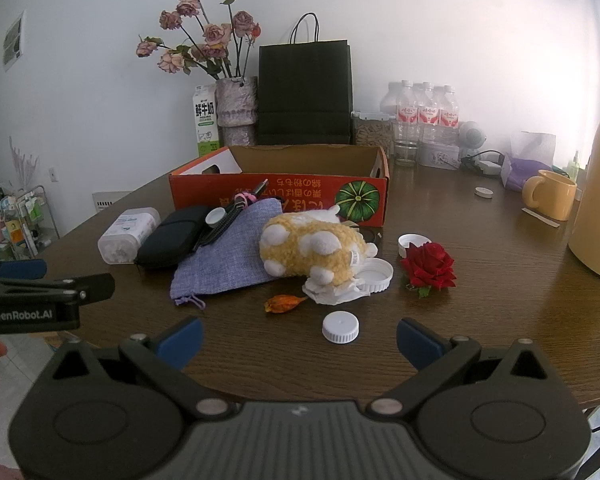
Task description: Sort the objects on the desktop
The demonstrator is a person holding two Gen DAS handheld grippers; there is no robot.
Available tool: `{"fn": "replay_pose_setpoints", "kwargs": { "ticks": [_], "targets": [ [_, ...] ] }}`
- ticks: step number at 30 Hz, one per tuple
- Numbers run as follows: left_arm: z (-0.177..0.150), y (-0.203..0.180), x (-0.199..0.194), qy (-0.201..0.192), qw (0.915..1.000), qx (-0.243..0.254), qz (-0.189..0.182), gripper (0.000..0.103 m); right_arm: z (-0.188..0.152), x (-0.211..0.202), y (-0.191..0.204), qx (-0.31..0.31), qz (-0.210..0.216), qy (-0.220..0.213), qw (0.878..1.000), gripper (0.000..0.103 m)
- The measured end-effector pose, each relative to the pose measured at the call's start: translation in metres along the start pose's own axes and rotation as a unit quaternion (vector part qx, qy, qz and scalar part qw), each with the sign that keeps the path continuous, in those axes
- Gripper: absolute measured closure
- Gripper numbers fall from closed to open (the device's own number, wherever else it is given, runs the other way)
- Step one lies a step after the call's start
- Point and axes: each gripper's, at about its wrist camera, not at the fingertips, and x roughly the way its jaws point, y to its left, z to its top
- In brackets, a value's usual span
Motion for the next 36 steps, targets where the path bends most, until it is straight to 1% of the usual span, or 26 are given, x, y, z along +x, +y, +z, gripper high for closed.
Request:
{"fn": "replay_pose_setpoints", "kwargs": {
  "ticks": [15,25,36],
  "targets": [
    [-0.0009,0.0,-0.0002,0.001,1.0,-0.001,0.001,0.0,-0.0001,0.0003,0.0007,0.0,0.0,0.0,1.0,0.0],
    [-0.0082,0.0009,0.0019,0.003,1.0,-0.002,0.001,0.0,-0.0004,0.0018,0.0001,-0.001,0.0,0.0,1.0,0.0],
    [-0.0066,0.0013,0.0053,0.01,0.9999,-0.002,0.001,0.0,-0.0006,0.0044,-0.0008,0.002,-0.002,0.004,1.0,0.0]
  ]
}}
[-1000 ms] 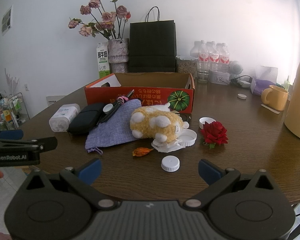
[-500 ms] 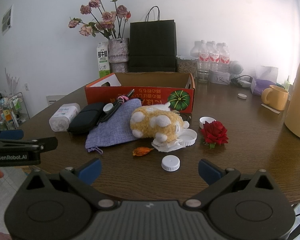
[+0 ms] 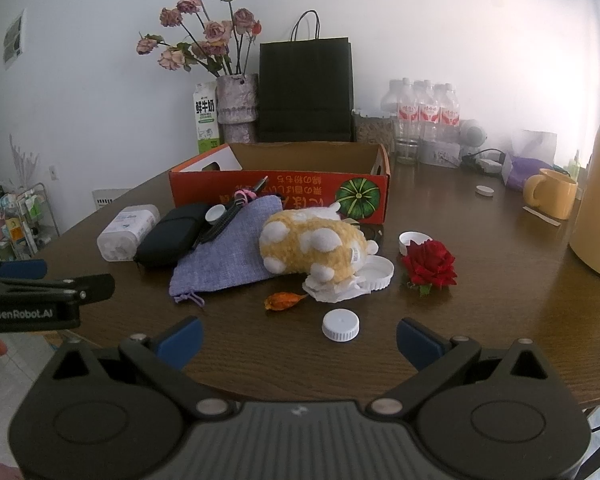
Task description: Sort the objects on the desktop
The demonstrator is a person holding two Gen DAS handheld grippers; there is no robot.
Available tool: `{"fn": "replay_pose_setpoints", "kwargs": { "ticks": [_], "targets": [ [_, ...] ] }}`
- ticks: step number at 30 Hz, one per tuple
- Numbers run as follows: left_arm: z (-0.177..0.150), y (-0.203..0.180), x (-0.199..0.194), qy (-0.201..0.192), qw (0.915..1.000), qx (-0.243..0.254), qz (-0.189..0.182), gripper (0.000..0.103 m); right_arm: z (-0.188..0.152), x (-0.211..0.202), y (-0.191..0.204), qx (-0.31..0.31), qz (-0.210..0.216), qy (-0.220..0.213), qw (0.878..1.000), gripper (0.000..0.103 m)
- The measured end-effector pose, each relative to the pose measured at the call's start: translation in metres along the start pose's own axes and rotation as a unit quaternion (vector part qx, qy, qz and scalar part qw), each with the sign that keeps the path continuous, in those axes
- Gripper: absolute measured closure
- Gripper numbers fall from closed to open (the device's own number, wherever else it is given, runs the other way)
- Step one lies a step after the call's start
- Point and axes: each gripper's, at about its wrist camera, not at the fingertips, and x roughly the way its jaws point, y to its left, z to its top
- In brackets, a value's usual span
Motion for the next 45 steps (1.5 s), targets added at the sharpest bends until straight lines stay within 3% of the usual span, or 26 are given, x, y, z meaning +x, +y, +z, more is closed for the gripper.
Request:
{"fn": "replay_pose_setpoints", "kwargs": {
  "ticks": [7,23,28,34,36,45],
  "targets": [
    [-0.005,0.01,0.013,0.015,0.9997,-0.012,0.013,0.0,-0.008,0.018,-0.011,0.004,-0.006,0.009,1.0,0.0],
    [-0.007,0.012,0.049,0.037,0.999,-0.017,0.02,0.0,-0.011,0.07,-0.027,0.002,-0.017,0.03,0.999,0.02],
    [-0.007,0.01,0.055,0.042,0.9989,-0.014,0.018,0.0,-0.01,0.074,-0.027,-0.006,-0.019,0.025,1.0,0.03],
    [-0.007,0.01,0.058,0.043,0.9988,-0.015,0.018,0.0,-0.011,0.071,-0.024,-0.015,-0.013,0.016,1.0,0.059],
    [-0.007,0.009,0.059,0.044,0.9988,-0.015,0.017,0.0,-0.011,0.071,-0.025,-0.014,-0.011,0.015,1.0,0.075],
    [-0.001,0.009,0.056,0.034,0.9991,-0.014,0.021,0.0,-0.006,0.062,-0.025,-0.009,0.001,-0.002,1.0,0.077]
  ]
}}
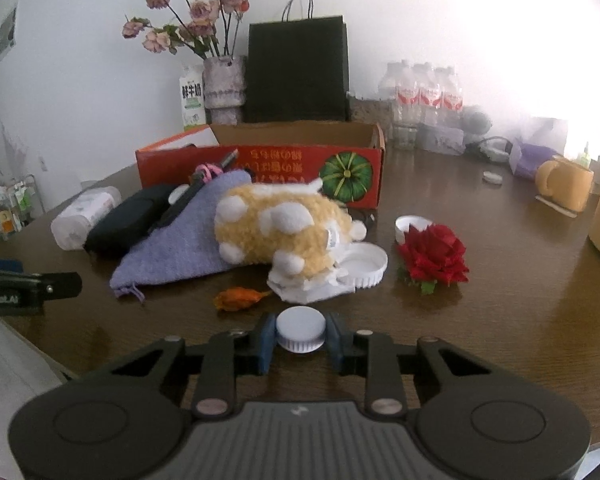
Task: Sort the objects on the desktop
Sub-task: 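Grasp the small white bottle cap with the right tool while the left tool grasps the clear cotton-bud box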
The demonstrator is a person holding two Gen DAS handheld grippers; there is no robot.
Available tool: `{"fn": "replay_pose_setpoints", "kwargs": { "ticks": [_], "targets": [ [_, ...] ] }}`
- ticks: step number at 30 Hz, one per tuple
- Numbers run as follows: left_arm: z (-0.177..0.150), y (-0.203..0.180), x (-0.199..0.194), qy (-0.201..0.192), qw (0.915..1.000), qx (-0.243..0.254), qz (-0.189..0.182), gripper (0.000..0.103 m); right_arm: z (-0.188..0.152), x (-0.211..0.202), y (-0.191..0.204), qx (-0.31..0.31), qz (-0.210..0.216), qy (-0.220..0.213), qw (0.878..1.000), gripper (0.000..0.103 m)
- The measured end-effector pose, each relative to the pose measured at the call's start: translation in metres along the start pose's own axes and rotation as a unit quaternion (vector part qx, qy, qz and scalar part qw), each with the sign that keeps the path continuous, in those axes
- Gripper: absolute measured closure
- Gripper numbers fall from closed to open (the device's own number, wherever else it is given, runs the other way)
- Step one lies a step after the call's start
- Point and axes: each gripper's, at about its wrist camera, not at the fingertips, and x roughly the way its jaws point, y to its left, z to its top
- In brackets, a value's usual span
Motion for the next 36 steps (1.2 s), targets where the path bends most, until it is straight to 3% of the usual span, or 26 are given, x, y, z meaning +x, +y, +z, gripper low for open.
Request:
{"fn": "replay_pose_setpoints", "kwargs": {
  "ticks": [10,15,22,28,30,36],
  "targets": [
    [0.032,0.008,-0.006,-0.024,0.9996,0.007,0.008,0.0,0.03,-0.017,0.005,-0.015,0.012,-0.036,0.999,0.077],
    [0.057,0.016,0.01,-0.024,0.9994,0.01,0.023,0.0,0.049,-0.014,0.004,-0.024,0.009,-0.054,0.998,0.077],
    [0.08,0.037,0.052,0.007,0.999,-0.016,0.042,0.0,0.078,0.006,-0.003,-0.03,0.003,-0.06,0.998,0.077],
    [0.089,0.047,0.076,0.037,0.9985,-0.01,0.039,0.0,0.093,0.03,-0.011,-0.026,0.003,-0.039,0.999,0.077],
    [0.09,0.051,0.081,0.044,0.9982,-0.016,0.037,0.002,0.094,0.036,-0.012,-0.025,0.003,-0.033,0.999,0.077],
    [0.09,0.06,0.095,0.075,0.9966,-0.025,0.023,0.024,0.097,0.048,-0.013,-0.025,0.006,-0.022,0.999,0.077]
  ]
}}
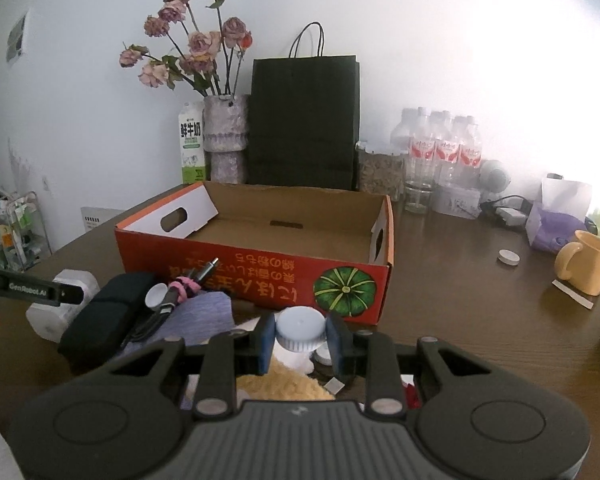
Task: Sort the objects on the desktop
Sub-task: 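Grasp the small white bottle cap with the right tool while the left tool grasps the clear cotton-bud box, then carry the cap and cotton-bud box into the cardboard box and open both tools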
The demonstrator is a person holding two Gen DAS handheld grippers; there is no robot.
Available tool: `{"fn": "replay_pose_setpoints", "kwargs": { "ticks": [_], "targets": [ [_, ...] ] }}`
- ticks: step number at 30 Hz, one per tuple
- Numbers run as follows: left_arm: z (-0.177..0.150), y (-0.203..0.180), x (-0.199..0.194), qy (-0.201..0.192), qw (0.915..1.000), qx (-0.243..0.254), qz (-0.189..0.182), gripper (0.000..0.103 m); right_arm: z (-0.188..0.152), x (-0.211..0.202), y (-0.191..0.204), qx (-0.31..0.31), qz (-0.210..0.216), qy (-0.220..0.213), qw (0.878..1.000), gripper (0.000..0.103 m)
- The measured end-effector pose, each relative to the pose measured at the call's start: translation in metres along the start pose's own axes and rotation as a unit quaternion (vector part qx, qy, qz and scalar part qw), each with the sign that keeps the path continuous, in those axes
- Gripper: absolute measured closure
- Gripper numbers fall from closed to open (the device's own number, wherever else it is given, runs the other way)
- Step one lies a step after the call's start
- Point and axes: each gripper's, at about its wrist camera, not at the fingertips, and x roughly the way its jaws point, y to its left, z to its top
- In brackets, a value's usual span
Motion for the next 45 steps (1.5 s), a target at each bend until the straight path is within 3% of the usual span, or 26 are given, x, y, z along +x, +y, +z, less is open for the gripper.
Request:
{"fn": "replay_pose_setpoints", "kwargs": {
  "ticks": [3,5,12,19,26,30,35,45],
  "targets": [
    [-0.002,0.003,0.008,0.016,0.9999,0.001,-0.005,0.027,0.0,0.004,0.0,-0.002,0.002,0.004,1.0,0.077],
    [-0.004,0.005,0.016,0.032,0.9995,0.006,-0.002,0.036,0.0,0.007,0.0,-0.003,0.004,0.007,1.0,0.077],
    [-0.002,0.008,0.024,0.036,0.9991,0.008,-0.019,0.037,0.0,0.012,-0.004,-0.001,0.006,0.01,1.0,0.077],
    [0.014,0.002,-0.001,-0.027,0.9992,0.011,-0.029,0.038,0.011,0.013,-0.007,-0.002,0.006,-0.005,1.0,0.077],
    [0.071,-0.018,-0.029,-0.1,0.9932,0.012,-0.06,0.037,0.052,0.021,-0.008,-0.014,0.008,-0.041,0.999,0.077],
    [0.104,-0.042,-0.025,-0.115,0.9907,0.022,-0.069,0.037,0.085,0.039,-0.007,-0.014,0.01,-0.051,0.999,0.077],
    [0.14,-0.068,0.002,-0.102,0.9913,0.022,-0.081,0.037,0.122,0.079,-0.009,-0.012,0.01,-0.042,0.999,0.077],
    [0.166,-0.108,0.084,-0.026,0.9976,0.047,-0.045,0.037,0.153,0.187,-0.013,-0.027,-0.011,0.047,0.998,0.077]
  ]
}}
